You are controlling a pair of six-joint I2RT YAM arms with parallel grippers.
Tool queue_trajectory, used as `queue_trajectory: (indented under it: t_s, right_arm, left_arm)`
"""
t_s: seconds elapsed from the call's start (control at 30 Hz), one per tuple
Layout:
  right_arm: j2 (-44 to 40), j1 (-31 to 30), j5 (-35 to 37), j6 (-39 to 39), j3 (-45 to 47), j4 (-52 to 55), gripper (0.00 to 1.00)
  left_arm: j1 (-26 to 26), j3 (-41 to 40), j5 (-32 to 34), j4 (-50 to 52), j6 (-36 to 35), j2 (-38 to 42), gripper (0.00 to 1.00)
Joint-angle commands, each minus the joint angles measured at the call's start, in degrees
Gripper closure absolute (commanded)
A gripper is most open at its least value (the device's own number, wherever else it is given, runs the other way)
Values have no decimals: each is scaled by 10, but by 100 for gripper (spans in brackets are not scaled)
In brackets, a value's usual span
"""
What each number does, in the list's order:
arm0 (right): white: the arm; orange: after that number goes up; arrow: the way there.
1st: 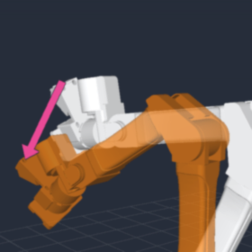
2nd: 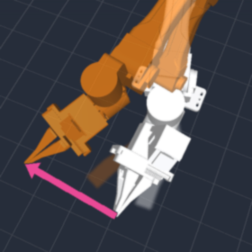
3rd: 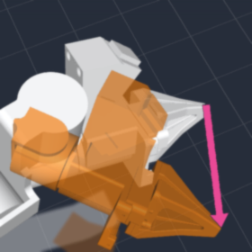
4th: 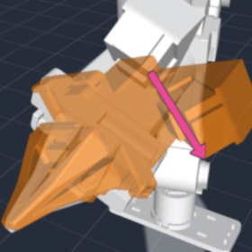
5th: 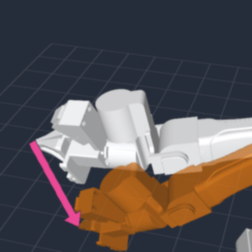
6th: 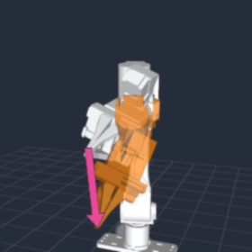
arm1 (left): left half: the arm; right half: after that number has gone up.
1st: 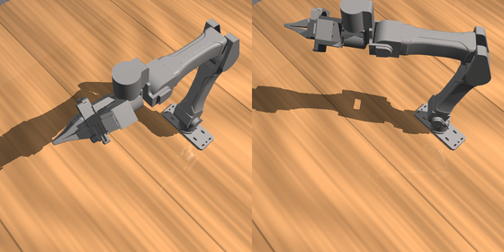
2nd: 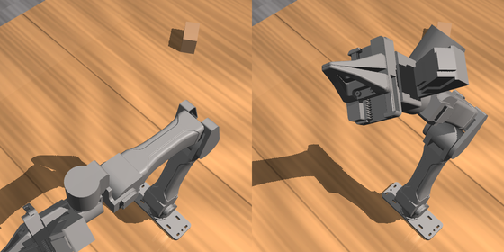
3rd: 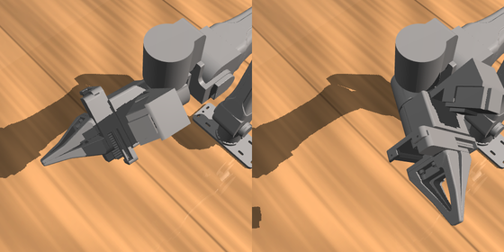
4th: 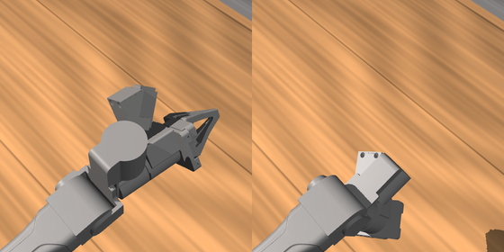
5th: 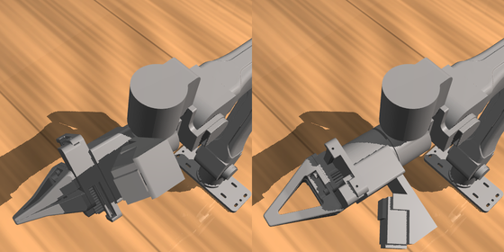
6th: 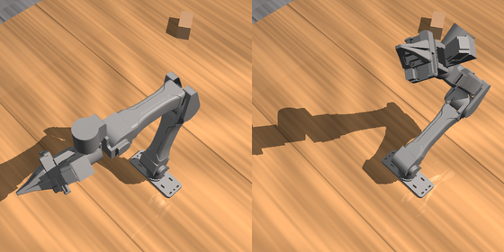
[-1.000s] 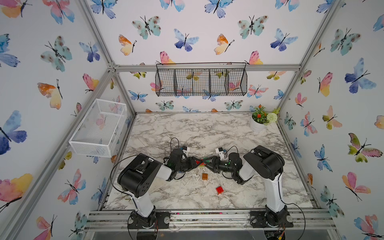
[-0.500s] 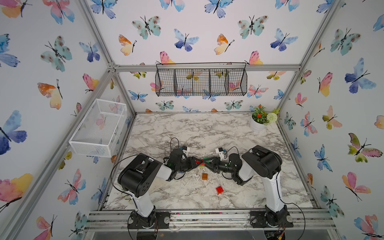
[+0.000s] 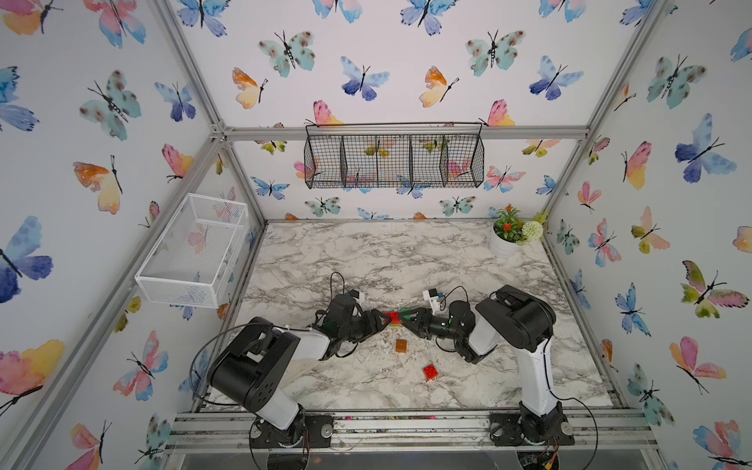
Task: Assemble the letter v with lego
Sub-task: Assemble the lego brick with the lego brick, then adjust the lego brick at the center of the board.
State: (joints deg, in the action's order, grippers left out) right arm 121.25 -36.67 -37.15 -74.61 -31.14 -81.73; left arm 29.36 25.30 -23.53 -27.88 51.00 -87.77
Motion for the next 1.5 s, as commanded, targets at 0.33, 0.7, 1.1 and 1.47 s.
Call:
queue_trajectory:
  t_s: [0.33, 0.7, 1.1, 1.47]
  right_arm:
    - [2, 3, 14, 34, 4, 76, 73]
    - [-2, 4, 8, 43, 2, 88, 73]
    - [-4, 4, -6, 47, 0, 76, 72]
    - [1, 5, -13, 41, 12, 59, 72]
  left_arm:
    - [121, -4, 154, 242, 39, 122, 36]
    - [346, 197, 224, 347, 212, -16, 31]
    - [401, 296, 233, 411, 241, -140, 32]
    - [463, 371, 299, 548, 255, -174, 42]
